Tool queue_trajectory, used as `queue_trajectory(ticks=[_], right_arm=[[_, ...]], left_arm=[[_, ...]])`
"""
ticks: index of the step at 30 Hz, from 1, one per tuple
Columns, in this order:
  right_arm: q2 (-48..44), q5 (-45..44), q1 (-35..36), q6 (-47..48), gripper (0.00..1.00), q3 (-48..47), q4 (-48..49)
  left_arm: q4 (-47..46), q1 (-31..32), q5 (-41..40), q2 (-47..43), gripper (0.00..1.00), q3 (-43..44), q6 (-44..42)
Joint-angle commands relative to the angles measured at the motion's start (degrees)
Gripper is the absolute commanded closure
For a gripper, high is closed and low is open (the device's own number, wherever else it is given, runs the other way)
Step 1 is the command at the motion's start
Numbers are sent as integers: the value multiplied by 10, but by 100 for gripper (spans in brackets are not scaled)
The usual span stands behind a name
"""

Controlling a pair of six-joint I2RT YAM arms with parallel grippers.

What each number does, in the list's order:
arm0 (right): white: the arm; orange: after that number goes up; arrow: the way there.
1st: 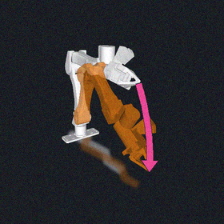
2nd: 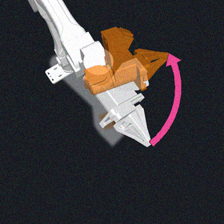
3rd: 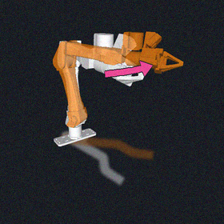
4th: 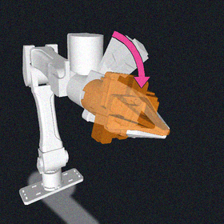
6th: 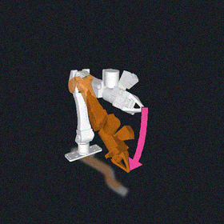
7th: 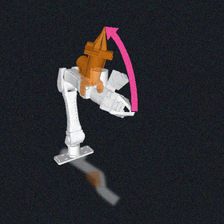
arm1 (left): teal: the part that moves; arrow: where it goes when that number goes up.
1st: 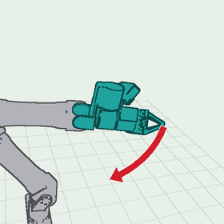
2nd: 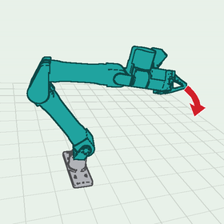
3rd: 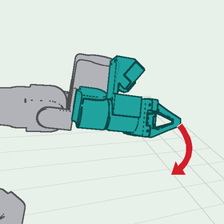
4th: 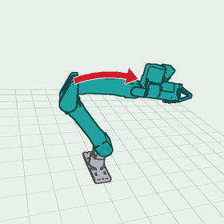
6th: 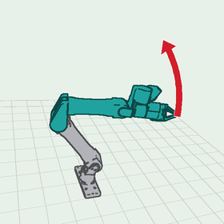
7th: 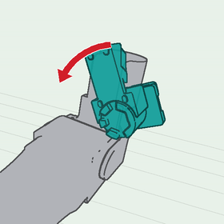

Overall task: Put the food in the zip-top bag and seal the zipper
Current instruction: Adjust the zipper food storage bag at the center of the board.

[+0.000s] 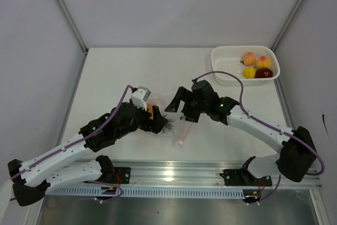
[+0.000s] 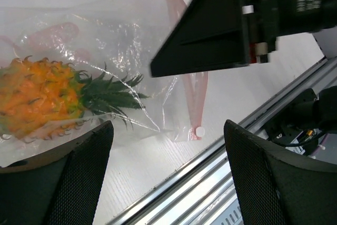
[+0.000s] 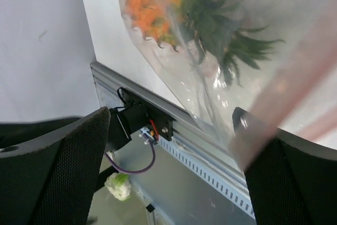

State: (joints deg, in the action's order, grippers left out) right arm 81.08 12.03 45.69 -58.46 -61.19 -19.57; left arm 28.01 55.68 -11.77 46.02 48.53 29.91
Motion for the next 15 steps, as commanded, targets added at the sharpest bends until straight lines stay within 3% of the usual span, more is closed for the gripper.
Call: queue_trajectory(ticks=[1,11,15], right_arm=[[-86,-50,-17,-8,1,40,-49],[-274,-120,-102,0,1,106,-216],[-321,-144,-182,11,1,116,-286]], left_arm=[[-30,-5,11,28,13,3,-6],[1,20,14,169,14,116,0],[43,51,-26,250,12,188,-15]])
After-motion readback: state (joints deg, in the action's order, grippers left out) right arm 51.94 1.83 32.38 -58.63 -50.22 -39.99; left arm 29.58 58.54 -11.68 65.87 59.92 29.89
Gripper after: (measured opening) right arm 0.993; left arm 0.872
